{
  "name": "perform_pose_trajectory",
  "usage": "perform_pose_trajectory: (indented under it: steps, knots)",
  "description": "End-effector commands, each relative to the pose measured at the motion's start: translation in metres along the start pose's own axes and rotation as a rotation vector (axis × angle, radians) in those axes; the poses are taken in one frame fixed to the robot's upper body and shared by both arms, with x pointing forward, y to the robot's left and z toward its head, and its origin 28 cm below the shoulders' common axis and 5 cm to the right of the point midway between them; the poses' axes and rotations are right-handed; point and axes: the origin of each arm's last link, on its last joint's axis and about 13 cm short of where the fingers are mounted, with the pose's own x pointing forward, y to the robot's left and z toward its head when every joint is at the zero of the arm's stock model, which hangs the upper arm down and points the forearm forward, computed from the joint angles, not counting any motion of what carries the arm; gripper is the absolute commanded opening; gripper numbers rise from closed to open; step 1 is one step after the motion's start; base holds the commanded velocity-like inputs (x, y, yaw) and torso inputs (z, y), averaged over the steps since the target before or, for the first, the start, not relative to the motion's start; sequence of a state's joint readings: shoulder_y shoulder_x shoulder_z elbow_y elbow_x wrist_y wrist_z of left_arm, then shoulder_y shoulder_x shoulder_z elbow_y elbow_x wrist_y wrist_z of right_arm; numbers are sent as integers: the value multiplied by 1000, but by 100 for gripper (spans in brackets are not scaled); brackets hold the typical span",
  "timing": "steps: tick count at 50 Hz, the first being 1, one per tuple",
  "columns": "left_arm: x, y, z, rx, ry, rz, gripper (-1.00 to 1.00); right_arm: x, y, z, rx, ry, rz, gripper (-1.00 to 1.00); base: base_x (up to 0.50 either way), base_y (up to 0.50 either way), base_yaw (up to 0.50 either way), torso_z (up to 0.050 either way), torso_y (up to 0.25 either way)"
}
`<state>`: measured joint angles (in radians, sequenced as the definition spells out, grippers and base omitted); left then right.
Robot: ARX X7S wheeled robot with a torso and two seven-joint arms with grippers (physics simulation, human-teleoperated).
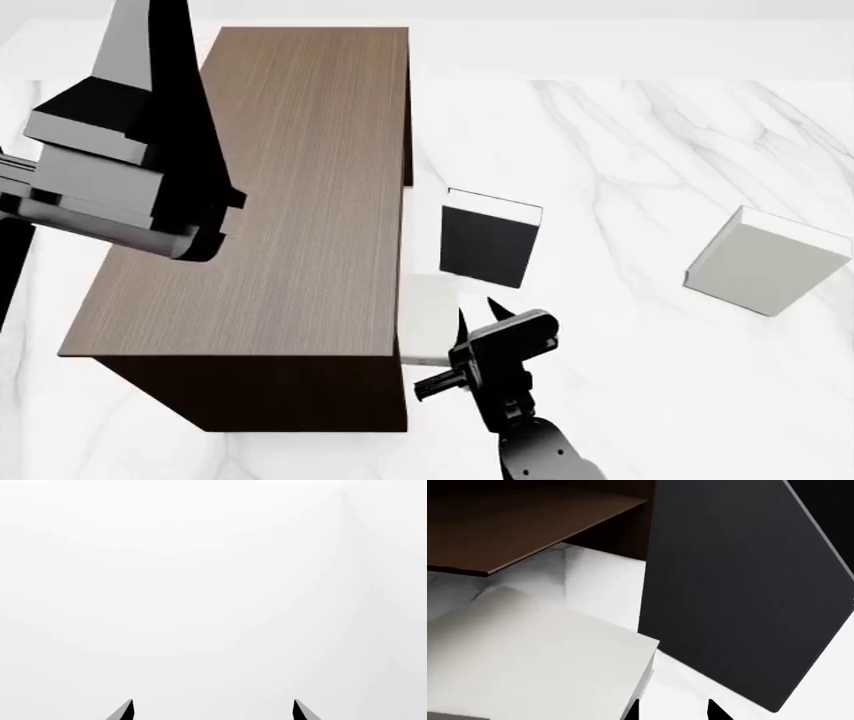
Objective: Pick up the book on the right and place it under the cabinet shelf.
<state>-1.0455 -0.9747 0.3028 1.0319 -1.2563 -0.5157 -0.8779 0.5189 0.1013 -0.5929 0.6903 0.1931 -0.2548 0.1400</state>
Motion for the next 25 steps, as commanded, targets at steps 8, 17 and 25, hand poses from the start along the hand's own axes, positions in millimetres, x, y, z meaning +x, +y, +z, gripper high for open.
perform_pose_trajectory:
  steps: [8,17,25]
  knots:
    - [-2,1,0,3,6,3,100,-25,48,-46,-49,301,311,100,4,6,12,-4,-10]
    - [-3,3,0,8,7,8,100,-21,52,-44,-51,293,335,100,3,5,13,-3,-10]
    - [-3,3,-1,11,8,10,100,-20,55,-45,-71,323,335,100,2,6,12,-3,-11]
